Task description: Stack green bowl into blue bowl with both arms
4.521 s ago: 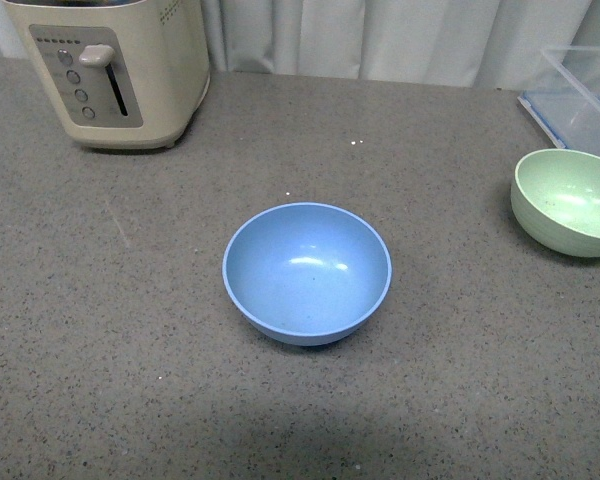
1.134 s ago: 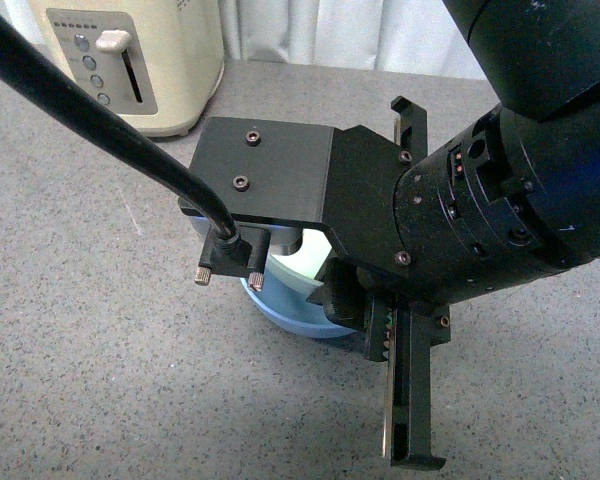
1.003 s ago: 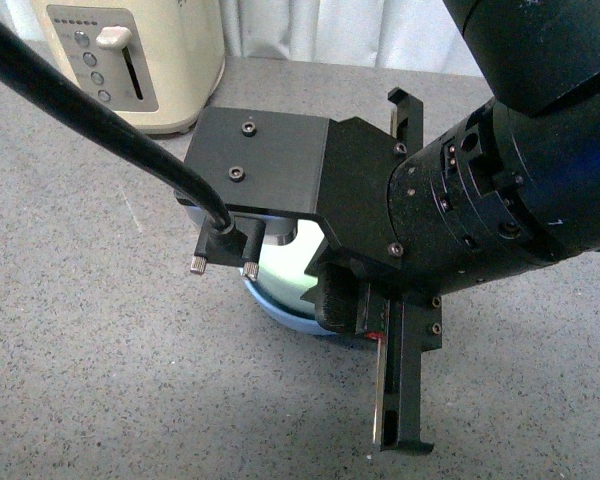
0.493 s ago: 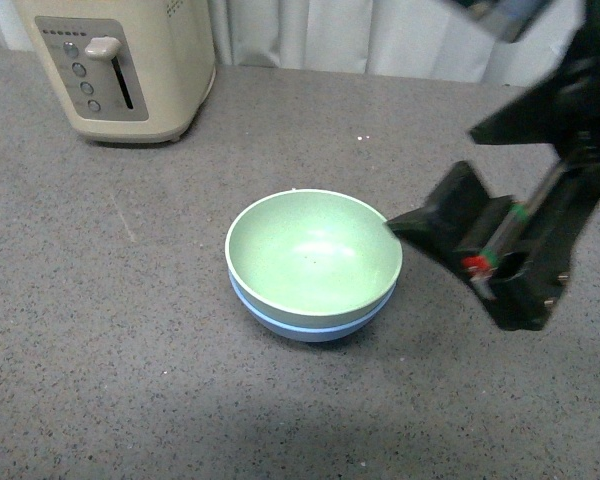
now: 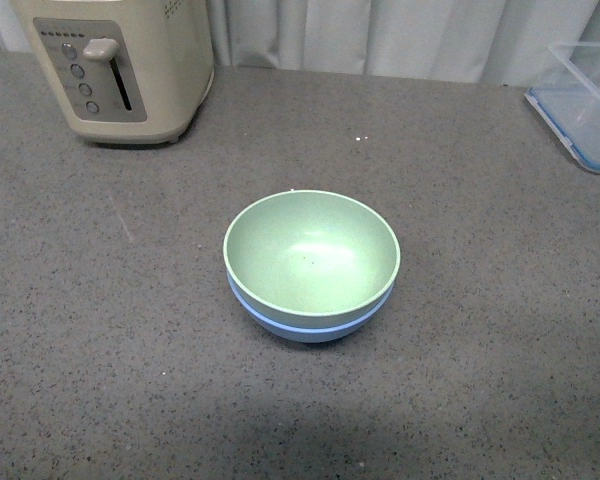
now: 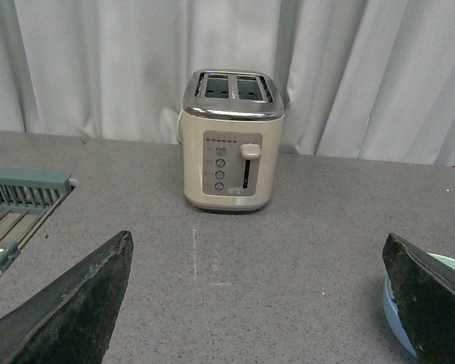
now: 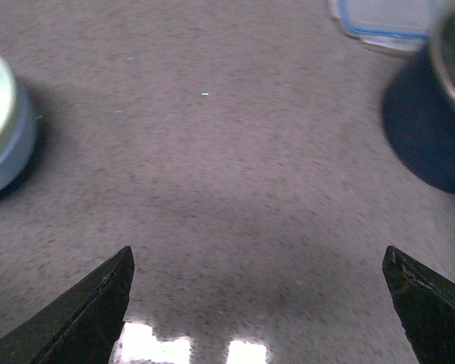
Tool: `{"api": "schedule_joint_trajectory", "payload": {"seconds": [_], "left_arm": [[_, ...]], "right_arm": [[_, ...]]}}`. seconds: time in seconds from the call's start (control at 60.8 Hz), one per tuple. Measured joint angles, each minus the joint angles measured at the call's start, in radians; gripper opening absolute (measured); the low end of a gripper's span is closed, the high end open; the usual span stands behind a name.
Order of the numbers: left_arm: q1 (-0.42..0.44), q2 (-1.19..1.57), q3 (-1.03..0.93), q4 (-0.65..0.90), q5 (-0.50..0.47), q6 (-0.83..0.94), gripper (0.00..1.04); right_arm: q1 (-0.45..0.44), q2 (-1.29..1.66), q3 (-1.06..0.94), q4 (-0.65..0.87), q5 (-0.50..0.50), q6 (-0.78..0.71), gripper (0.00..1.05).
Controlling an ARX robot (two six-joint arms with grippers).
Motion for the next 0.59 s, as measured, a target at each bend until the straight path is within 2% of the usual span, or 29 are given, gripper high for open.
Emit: {"api": "schedule_joint_trajectory", "payload": {"seconds": [0.033, 0.132, 0.279, 0.362, 0.444, 0.493, 0.559, 0.592], "left_arm": [[0.0, 0.0, 0.0, 0.0, 0.0, 0.0, 0.98], [0.0, 0.0, 0.0, 0.0, 0.0, 0.0, 0.98], [0.0, 0.0, 0.0, 0.0, 0.0, 0.0, 0.98], [0.0, -0.001, 0.0, 0.0, 0.0, 0.0, 0.98], [0.0, 0.0, 0.0, -0.002, -0.004, 0.0, 0.98], [0.0, 0.0, 0.0, -0.002, -0.002, 0.001, 0.98], [0.0, -0.001, 0.0, -0.002, 0.0, 0.0, 0.98], [0.0, -0.001, 0.0, -0.002, 0.0, 0.001, 0.98]], "right_arm": [[-0.001, -0.066, -0.032, -0.015, 0.029, 0.039, 0.96], [-0.003, -0.222, -0.089, -0.125, 0.01, 0.145, 0.96], [-0.003, -0.268, -0.106, -0.094, 0.019, 0.18, 0.94], [-0.016, -0.333, -0.246, 0.259, 0.026, 0.1, 0.81], [-0.041, -0.401, -0.296, 0.475, 0.001, 0.043, 0.67], [-0.053, -0.434, -0.292, 0.509, -0.011, 0.029, 0.6], [-0.084, -0.491, -0.296, 0.478, -0.039, 0.014, 0.44], [-0.126, -0.512, -0.296, 0.456, -0.097, 0.011, 0.37]]}}
